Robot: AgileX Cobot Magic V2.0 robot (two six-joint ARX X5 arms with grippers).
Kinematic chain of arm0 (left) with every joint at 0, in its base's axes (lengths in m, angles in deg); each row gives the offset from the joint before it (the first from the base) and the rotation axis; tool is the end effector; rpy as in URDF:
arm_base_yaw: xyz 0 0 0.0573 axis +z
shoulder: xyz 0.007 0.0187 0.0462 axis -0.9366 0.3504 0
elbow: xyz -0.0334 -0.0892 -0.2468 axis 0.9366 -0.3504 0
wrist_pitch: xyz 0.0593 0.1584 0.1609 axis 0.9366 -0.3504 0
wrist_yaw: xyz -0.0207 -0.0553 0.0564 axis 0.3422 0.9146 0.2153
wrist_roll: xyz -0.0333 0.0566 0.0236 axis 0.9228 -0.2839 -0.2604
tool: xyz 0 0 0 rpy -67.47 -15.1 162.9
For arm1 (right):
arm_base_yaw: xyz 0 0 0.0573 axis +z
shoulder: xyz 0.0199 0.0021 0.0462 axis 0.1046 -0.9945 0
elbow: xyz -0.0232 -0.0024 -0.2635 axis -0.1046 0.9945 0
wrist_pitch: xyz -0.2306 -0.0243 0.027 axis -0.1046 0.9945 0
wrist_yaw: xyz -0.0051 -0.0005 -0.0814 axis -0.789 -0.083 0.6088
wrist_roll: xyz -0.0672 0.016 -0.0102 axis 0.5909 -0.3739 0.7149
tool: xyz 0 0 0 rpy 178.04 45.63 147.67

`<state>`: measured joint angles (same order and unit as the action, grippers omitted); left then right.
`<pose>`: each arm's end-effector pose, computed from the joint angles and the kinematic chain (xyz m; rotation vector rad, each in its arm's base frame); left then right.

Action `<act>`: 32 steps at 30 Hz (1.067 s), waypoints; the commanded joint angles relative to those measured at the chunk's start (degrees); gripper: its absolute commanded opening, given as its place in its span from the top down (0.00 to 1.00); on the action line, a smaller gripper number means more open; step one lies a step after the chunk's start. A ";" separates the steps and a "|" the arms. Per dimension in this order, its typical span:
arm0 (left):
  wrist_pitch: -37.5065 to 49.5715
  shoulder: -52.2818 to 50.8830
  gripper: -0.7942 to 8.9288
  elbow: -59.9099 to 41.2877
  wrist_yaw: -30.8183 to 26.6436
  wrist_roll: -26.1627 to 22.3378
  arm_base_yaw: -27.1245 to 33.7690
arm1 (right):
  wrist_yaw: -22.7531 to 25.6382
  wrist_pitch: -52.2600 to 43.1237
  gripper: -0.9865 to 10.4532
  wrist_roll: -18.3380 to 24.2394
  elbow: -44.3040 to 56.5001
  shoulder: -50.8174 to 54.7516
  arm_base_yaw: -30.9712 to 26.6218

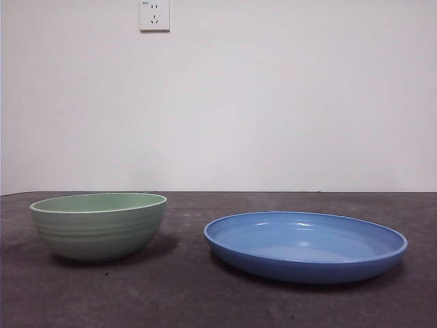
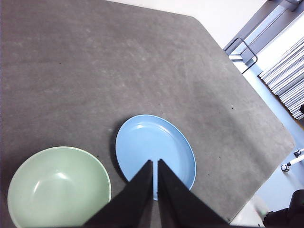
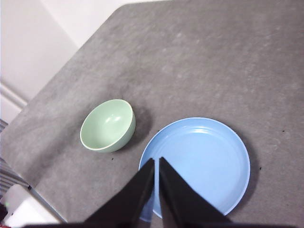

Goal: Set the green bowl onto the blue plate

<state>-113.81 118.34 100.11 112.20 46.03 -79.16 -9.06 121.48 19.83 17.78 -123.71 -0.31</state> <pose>0.1467 -0.0578 0.3503 -0.2994 0.5900 -0.7588 0.1044 0.0408 0.3360 0.2619 0.5718 0.6538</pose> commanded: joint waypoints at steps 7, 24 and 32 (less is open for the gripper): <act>0.50 0.37 0.88 1.46 0.31 -1.51 -0.22 | 0.28 -0.22 0.90 1.29 -1.05 -0.09 0.22; 0.52 2.78 0.33 1.44 -0.90 -1.73 -0.22 | 0.26 -0.24 0.39 0.85 -1.05 -0.11 0.22; -0.83 9.07 0.34 1.44 -9.92 -2.51 -0.22 | 0.17 -0.24 0.39 0.55 -1.05 -0.07 0.22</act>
<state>-114.75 126.25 100.16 103.33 44.76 -79.16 -8.78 121.55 20.25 17.78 -123.61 -0.27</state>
